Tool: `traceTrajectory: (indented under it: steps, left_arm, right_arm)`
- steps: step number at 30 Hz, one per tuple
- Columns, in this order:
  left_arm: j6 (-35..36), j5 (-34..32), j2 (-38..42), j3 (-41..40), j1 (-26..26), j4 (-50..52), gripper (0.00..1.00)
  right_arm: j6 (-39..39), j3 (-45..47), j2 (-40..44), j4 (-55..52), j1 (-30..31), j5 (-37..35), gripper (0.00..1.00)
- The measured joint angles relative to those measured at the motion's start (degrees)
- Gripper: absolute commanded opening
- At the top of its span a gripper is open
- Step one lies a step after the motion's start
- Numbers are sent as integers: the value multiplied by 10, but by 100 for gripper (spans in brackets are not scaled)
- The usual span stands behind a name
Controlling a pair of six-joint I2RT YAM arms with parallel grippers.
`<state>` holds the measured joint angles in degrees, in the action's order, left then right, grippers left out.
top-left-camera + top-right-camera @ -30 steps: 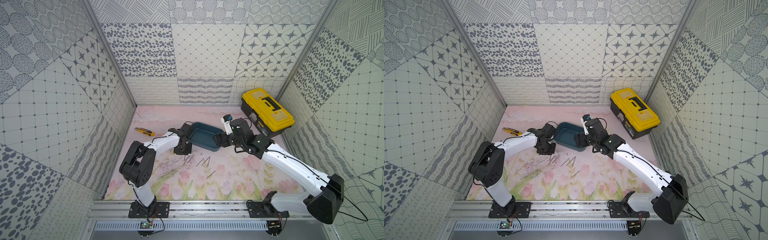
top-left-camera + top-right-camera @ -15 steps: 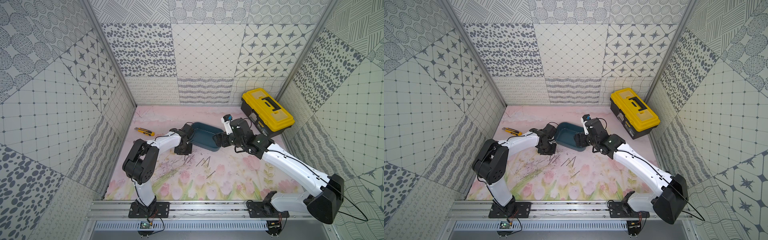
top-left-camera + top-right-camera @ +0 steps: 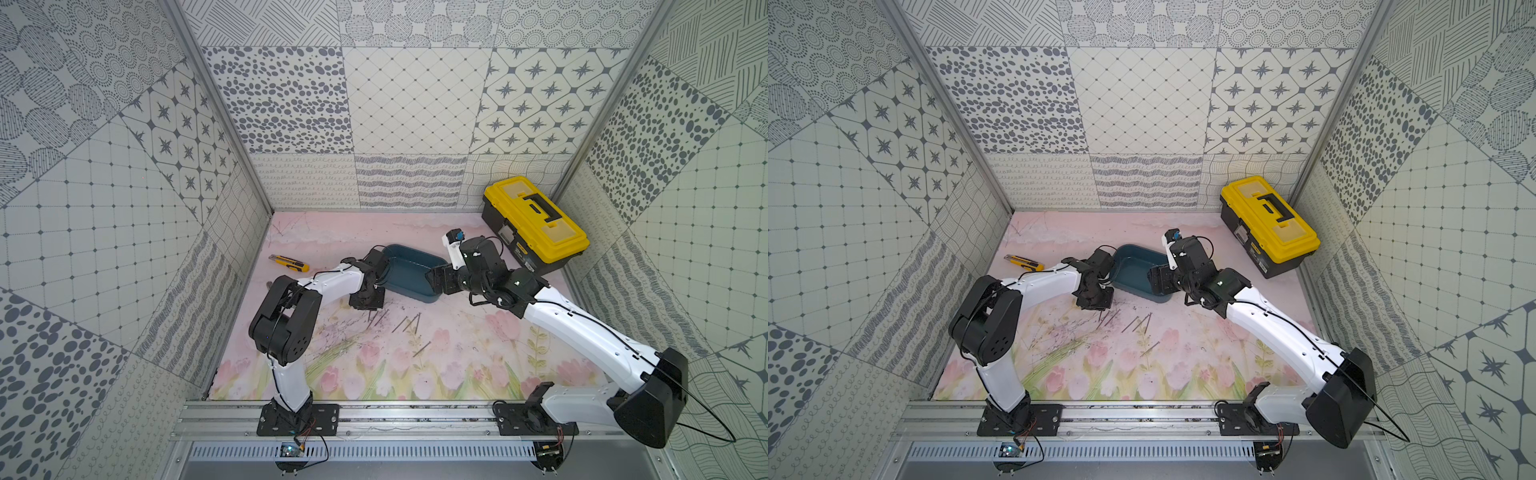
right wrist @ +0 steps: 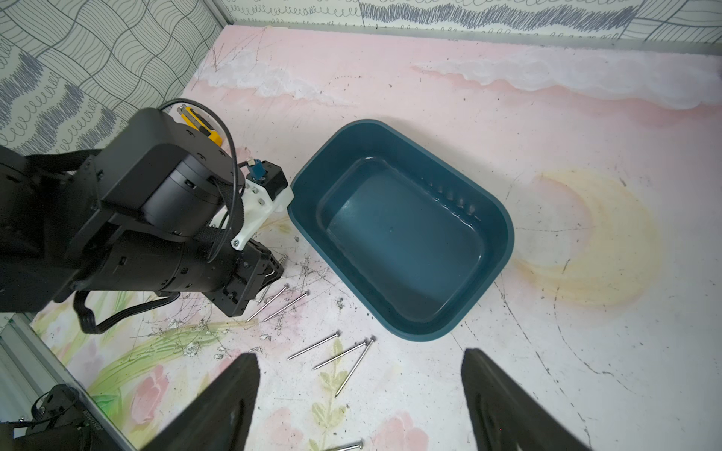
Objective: Put the nails on the desktop into the storage box
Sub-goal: Pick up the nail from the center of the board.
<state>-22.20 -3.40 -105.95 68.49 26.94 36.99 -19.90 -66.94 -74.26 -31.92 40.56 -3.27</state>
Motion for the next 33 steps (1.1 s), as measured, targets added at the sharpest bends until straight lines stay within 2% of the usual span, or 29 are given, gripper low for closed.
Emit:
traceTrajectory:
  steps: [17,26,33]
  left_arm:
    - [9,-4,-9,-2,0,-20,17]
    - [9,-12,-3,-16,0,-34,11]
    - [10,-17,1,-23,0,-41,0]
  right_arm:
    - [0,0,0,0,0,-2,87]
    - [1,0,0,0,0,-5,87]
    - [2,0,0,0,0,-7,87]
